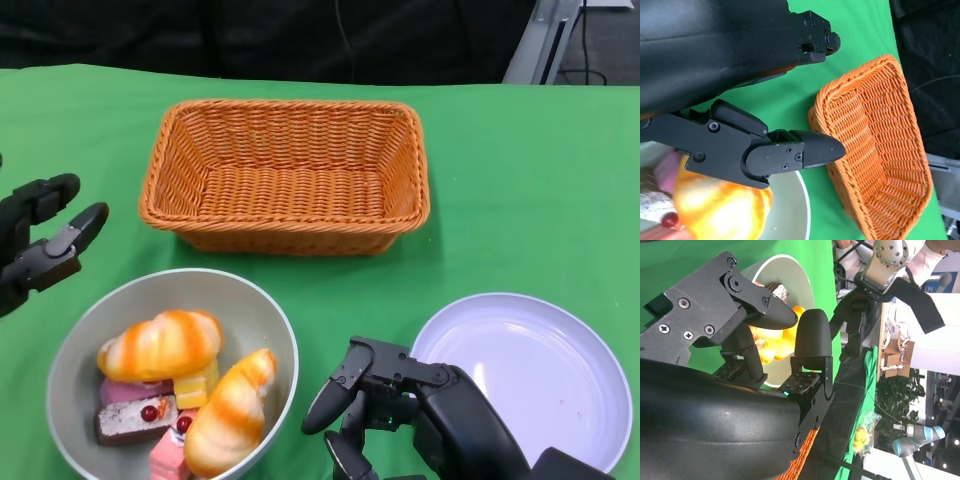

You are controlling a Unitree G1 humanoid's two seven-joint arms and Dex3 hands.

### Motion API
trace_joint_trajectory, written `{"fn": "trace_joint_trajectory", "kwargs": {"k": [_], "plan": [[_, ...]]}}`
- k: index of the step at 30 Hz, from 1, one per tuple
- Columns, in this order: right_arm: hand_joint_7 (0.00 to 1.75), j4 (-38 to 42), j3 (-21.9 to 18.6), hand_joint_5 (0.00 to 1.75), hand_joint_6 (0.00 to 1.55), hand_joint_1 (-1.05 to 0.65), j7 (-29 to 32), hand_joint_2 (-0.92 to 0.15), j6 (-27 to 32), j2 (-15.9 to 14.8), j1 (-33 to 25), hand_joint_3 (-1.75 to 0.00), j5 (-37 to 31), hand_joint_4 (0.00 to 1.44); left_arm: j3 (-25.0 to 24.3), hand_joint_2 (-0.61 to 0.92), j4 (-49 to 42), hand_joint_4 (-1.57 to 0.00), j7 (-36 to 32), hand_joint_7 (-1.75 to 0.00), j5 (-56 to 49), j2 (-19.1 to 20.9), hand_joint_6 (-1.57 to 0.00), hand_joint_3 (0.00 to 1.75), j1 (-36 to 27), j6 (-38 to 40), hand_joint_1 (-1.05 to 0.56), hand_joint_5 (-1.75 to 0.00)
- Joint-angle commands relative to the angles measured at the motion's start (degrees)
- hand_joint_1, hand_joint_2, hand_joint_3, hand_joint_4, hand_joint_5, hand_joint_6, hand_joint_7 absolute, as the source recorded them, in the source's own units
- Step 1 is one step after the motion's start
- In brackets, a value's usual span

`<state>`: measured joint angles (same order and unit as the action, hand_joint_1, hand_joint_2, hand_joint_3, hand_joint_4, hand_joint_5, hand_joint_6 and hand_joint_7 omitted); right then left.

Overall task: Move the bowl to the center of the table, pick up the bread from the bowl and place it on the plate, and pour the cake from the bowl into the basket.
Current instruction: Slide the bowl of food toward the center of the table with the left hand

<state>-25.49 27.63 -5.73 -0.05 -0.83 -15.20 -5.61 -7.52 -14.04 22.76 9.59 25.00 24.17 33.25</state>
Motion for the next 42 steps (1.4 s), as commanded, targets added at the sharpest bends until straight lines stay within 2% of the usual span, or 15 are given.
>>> {"fn": "trace_joint_trajectory", "kwargs": {"k": [1,4,8,10,12,26,31,42], "plan": [[1.30,-0.2,-0.3,1.57,0.70,-0.09,0.0,-0.44,-0.2,-0.2,-0.1,-1.18,0.0,0.85,2.2,0.92,1.1,-0.08,1.0,-0.02,-3.1,3.4,-0.06,0.53,-0.9,-2.2,-0.74,-0.03],[1.31,-0.4,-0.2,1.56,0.70,-0.09,0.1,-0.43,-0.3,-0.3,-0.3,-1.18,-0.5,0.85,6.0,0.92,1.0,-0.11,2.5,-0.03,-7.8,7.1,-0.09,0.57,-1.3,-5.2,-0.76,-0.05],[1.31,-0.3,-0.2,1.56,0.70,-0.09,0.2,-0.43,-0.3,-0.2,-0.3,-1.18,-0.4,0.85,6.8,0.92,0.5,-0.11,4.0,-0.02,-9.0,8.0,-0.09,0.59,-0.9,-5.7,-0.76,-0.04],[1.31,-0.1,-0.3,1.56,0.70,-0.09,0.0,-0.43,-0.2,-0.2,-0.2,-1.18,-0.2,0.85,10.0,0.92,1.2,-0.11,9.9,-0.03,-9.9,11.8,-0.11,0.59,-0.9,-1.7,-0.76,-0.04],[1.31,-0.1,-0.3,1.56,0.70,-0.09,0.0,-0.43,0.0,-0.3,-0.1,-1.18,-0.3,0.85,11.4,0.92,1.7,-0.10,13.0,-0.03,-9.9,13.5,-0.12,0.58,-0.8,1.6,-0.74,-0.03],[1.30,-0.3,-0.1,1.57,0.71,-0.09,-0.2,-0.43,0.3,0.0,-0.3,-1.18,0.1,0.86,12.8,0.92,2.0,-0.13,13.7,-0.02,-12.0,13.9,-0.12,0.57,-0.8,3.0,-0.75,-0.04],[1.30,-0.7,0.2,1.56,0.71,-0.08,0.1,-0.43,0.5,-0.1,-0.4,-1.19,-0.8,0.86,14.3,0.92,2.9,-0.17,15.4,-0.02,-12.9,15.2,-0.15,0.60,-1.6,3.0,-0.76,-0.05],[1.30,-0.4,0.0,1.56,0.71,-0.08,-0.1,-0.43,0.1,0.0,-0.2,-1.18,-0.7,0.86,13.1,0.92,5.9,-0.09,19.4,0.00,-9.1,15.0,-0.08,0.56,-3.4,8.5,-0.75,0.00]]}}
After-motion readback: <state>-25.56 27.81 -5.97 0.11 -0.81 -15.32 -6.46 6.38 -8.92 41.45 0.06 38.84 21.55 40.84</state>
